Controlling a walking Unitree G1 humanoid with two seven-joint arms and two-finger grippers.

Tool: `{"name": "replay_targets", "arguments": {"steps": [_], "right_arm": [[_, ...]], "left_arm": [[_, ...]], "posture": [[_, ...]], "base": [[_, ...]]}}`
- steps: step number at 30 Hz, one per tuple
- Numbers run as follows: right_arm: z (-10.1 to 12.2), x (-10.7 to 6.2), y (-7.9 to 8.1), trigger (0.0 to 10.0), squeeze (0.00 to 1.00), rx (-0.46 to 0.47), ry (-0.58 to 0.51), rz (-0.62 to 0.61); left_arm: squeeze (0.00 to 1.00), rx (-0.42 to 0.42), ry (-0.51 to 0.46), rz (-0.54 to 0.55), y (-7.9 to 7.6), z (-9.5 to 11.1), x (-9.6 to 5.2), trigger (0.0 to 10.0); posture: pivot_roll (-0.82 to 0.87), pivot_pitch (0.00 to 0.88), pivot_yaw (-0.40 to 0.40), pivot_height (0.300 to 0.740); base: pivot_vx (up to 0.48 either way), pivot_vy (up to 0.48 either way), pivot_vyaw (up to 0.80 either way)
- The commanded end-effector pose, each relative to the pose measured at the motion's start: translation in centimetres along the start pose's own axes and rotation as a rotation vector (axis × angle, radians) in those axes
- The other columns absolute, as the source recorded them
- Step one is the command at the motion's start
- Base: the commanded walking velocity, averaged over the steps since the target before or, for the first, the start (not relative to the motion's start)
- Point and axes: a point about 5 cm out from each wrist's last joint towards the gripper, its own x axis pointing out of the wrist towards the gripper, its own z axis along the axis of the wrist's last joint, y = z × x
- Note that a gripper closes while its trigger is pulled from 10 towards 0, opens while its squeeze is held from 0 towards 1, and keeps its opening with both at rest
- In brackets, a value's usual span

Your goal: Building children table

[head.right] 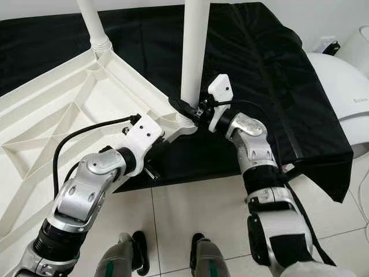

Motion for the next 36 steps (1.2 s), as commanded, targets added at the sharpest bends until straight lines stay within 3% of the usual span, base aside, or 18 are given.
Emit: {"name": "replay_targets", "arguments": {"steps": [1,26,36], "right_arm": [[0.1,-0.1,0.1,10.0,0.0,0.074,-0.054,-0.033],[0.5,-1.5,2.0,10.0,0.0,0.077,-0.079,-0.329],[0.4,-1.9,3.8,10.0,0.0,0.104,-0.079,-0.523]], "left_arm": [[0.0,0.024,-0.094,0.079,0.3,1.7,-0.7,10.0],[0.0,0.005,-0.108,0.101,0.1,1.9,-0.9,10.0],[0.0,-0.017,-0.119,0.11,-0.1,2.2,-0.9,10.0]], "posture": [[-0.1,0.214,-0.01,0.74],[-0.1,0.226,-0.013,0.74],[-0.1,0.235,-0.006,0.74]], "base": [[0.0,0.0,0.0],[0.0,0.0,0.0],[0.0,0.0,0.0]]}}
